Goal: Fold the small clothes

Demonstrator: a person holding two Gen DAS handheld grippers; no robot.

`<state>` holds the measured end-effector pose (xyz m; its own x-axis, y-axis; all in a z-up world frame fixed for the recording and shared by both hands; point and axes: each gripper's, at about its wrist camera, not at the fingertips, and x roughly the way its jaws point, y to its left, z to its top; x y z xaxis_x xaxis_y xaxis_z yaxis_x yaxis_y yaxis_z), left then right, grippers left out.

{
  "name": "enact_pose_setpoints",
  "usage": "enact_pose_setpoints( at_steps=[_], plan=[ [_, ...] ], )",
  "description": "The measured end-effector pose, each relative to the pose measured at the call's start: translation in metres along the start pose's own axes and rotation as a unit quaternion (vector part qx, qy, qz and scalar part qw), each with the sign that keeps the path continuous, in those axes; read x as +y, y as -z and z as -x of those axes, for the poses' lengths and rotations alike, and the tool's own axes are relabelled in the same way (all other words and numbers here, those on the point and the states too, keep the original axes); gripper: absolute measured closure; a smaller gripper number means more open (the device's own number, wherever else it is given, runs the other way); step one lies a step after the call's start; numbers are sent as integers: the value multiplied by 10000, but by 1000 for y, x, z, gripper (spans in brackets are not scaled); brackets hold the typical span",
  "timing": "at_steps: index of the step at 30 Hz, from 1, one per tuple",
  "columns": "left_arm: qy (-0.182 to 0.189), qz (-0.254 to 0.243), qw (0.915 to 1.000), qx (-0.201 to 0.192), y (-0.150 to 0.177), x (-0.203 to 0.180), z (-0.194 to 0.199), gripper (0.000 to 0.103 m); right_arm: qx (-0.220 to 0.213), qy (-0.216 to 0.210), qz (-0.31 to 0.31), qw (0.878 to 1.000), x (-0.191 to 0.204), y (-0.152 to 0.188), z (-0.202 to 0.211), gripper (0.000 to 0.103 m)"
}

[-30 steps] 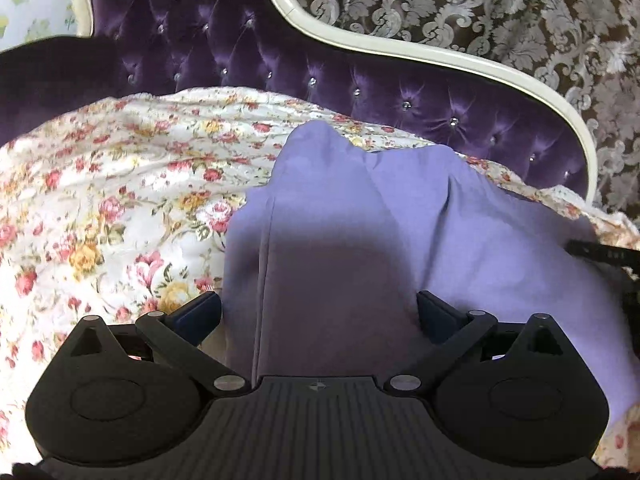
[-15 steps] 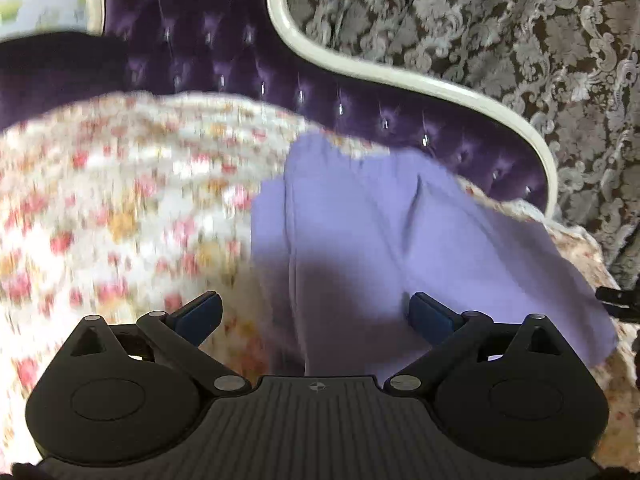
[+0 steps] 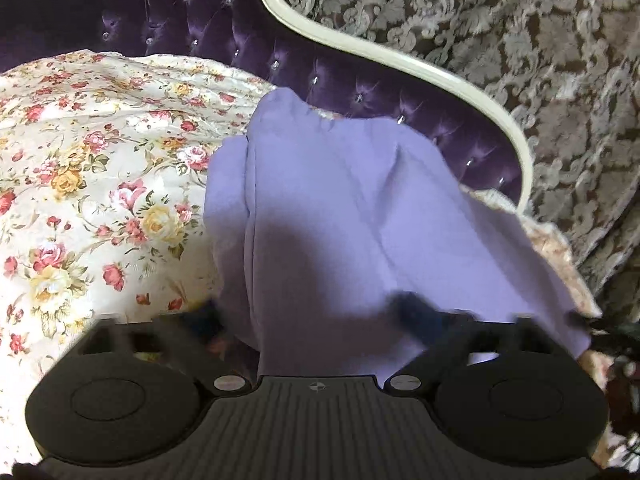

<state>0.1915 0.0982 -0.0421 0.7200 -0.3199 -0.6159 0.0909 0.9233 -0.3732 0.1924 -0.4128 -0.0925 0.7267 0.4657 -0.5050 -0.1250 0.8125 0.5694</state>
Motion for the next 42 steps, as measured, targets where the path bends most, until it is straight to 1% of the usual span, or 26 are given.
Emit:
enact_pose_setpoints(
  at_steps=[1, 2, 3, 4, 5, 8, 10, 16, 19, 21, 23, 24, 26, 27, 28, 29, 31, 32, 34, 36, 37, 38, 39, 40, 41, 42],
  plan=[
    [169, 111, 9998, 8, 0, 3, 2, 53, 0, 126, -7, 9999, -1, 0, -2, 64],
    [288, 269, 9992, 30, -1, 6, 3, 64, 3, 90, -17, 10000, -1, 1, -1, 68],
    [298, 420, 9987, 53, -2, 7, 5, 68, -26, 69, -43, 10000, 0, 1, 0, 79],
    [290, 494, 9983, 77, -3, 7, 6, 76, -46, 62, -81, 9999, 1, 0, 1, 83],
    [286, 519, 9982, 59, -5, 6, 9, 80, -39, 78, -110, 9999, 3, -1, 3, 85],
    [390, 641, 9971, 111, -8, 5, 17, 82, 17, 2, -278, 9996, 5, -5, 11, 88],
    [518, 716, 9960, 132, -7, 5, 26, 83, 48, -61, -343, 9994, 5, -6, 18, 89],
    [704, 663, 9948, 309, 5, -3, 50, 83, 238, -105, -429, 9987, 9, -2, 41, 89],
    [706, 731, 9940, 408, 14, -3, 62, 83, 387, -103, -448, 9982, 12, 3, 53, 89],
    [630, 733, 9944, 421, 21, -3, 68, 82, 464, -113, -456, 9978, 15, 9, 60, 88],
    [374, 648, 9963, 416, 26, -6, 69, 76, 486, -13, -317, 9983, 18, 15, 63, 81],
    [172, 517, 9979, 353, 29, -10, 70, 75, 446, 115, -130, 9989, 22, 19, 63, 80],
    [-129, 240, 9996, 100, 35, -22, 75, 72, 276, 269, 208, 9990, 30, 24, 65, 70],
    [-230, 193, 9995, -14, 36, -27, 79, 70, 179, 304, 370, 9987, 34, 26, 67, 58],
    [-365, 184, 9991, -146, 37, -33, 84, 66, 87, 309, 512, 9982, 38, 28, 69, 48],
    [-471, 186, 9983, -277, 37, -37, 89, 59, -1, 270, 636, 9976, 42, 29, 71, 45],
    [-639, 170, 9964, -526, 37, -49, 101, 50, -181, 301, 911, 9952, 52, 30, 73, 38],
    [-713, 112, 9951, -683, 36, -55, 107, 48, -269, 358, 1068, 9933, 56, 30, 75, 36],
    [-967, -139, 9889, -1116, 33, -71, 123, 43, -523, 467, 1327, 9887, 65, 29, 79, 24],
    [-1175, -457, 9800, -1539, 31, -88, 137, 33, -897, 532, 1496, 9832, 72, 28, 86, 17],
    [-1241, -628, 9753, -1713, 29, -97, 142, 23, -1100, 556, 1561, 9800, 76, 27, 89, 9],
    [-1288, -777, 9712, -1847, 27, -106, 145, 17, -1292, 610, 1611, 9765, 80, 26, 91, 3],
    [-1303, -915, 9684, -1918, 25, -115, 146, 16, -1508, 713, 1659, 9719, 84, 26, 93, 0],
    [-1290, -1016, 9672, -1940, 22, -124, 145, 14, -1625, 820, 1697, 9685, 86, 25, 93, 1],
    [-1270, -1060, 9674, -1917, 20, -131, 142, 12, -1635, 937, 1707, 9671, 87, 22, 91, 1],
    [-1233, -1071, 9693, -1838, 18, -138, 136, 12, -1530, 1010, 1636, 9693, 87, 18, 86, 1]
  ],
)
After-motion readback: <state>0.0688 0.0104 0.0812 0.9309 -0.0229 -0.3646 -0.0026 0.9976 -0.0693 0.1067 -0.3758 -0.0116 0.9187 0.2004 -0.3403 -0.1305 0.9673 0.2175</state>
